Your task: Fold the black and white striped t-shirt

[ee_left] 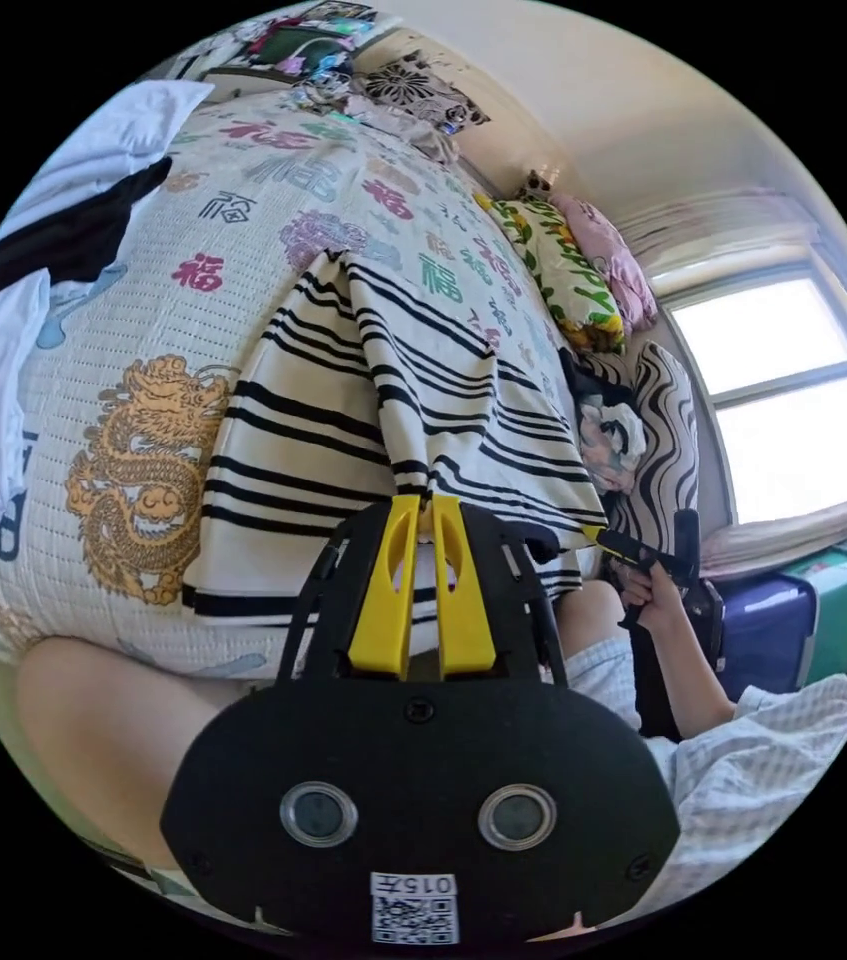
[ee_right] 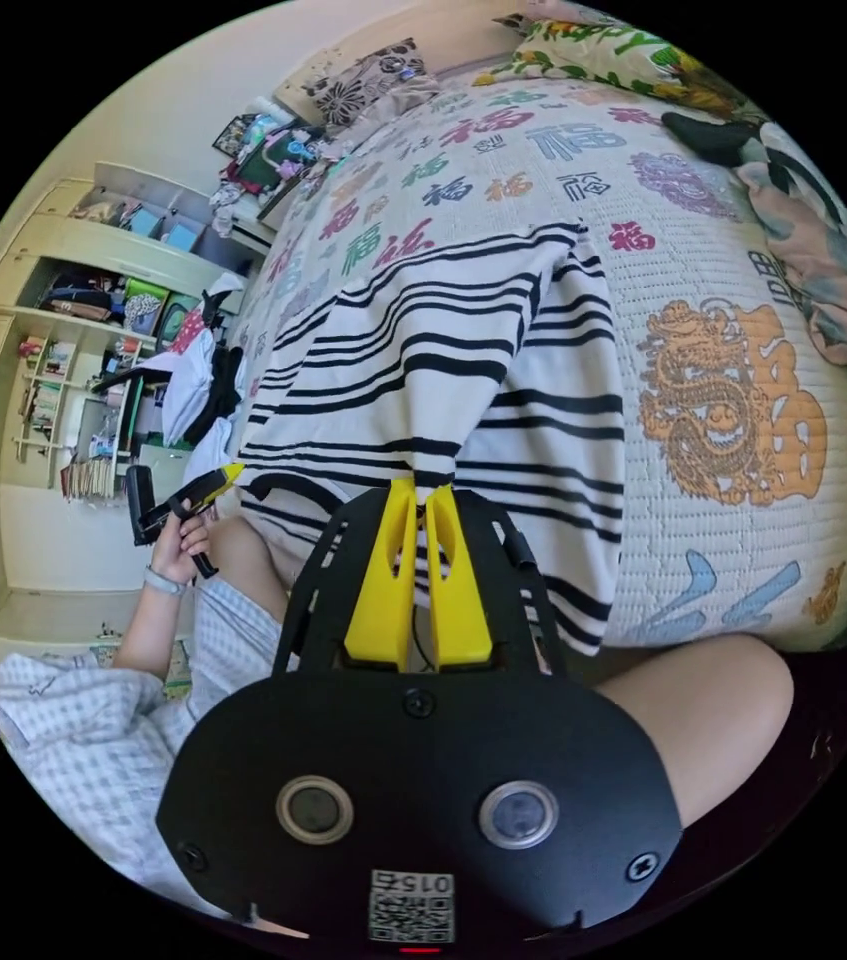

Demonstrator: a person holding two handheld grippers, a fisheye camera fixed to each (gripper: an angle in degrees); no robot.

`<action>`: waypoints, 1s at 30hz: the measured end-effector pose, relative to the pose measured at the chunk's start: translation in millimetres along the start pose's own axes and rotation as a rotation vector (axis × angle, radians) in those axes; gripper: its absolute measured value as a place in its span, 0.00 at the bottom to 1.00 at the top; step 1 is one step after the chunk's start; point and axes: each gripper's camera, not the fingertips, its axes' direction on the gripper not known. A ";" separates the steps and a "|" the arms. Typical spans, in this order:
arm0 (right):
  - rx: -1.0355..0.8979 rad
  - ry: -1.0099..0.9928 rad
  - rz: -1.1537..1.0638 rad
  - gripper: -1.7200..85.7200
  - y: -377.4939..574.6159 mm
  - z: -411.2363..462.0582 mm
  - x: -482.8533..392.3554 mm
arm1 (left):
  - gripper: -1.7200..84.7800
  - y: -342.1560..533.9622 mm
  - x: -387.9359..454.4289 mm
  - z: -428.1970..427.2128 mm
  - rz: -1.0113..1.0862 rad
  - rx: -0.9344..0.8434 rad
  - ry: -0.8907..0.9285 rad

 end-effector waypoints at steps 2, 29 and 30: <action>-0.039 0.028 -0.007 0.01 17.3 7.6 6.7 | 0.02 10.0 -4.5 0.9 -0.001 -0.027 -0.013; 0.164 0.120 0.170 0.10 -51.5 -24.1 123.7 | 0.13 -117.1 -59.1 -23.5 -0.035 0.116 -0.177; 0.156 0.122 0.174 0.10 -57.4 -21.1 125.3 | 0.13 -130.9 -62.8 -13.2 -0.044 0.094 -0.190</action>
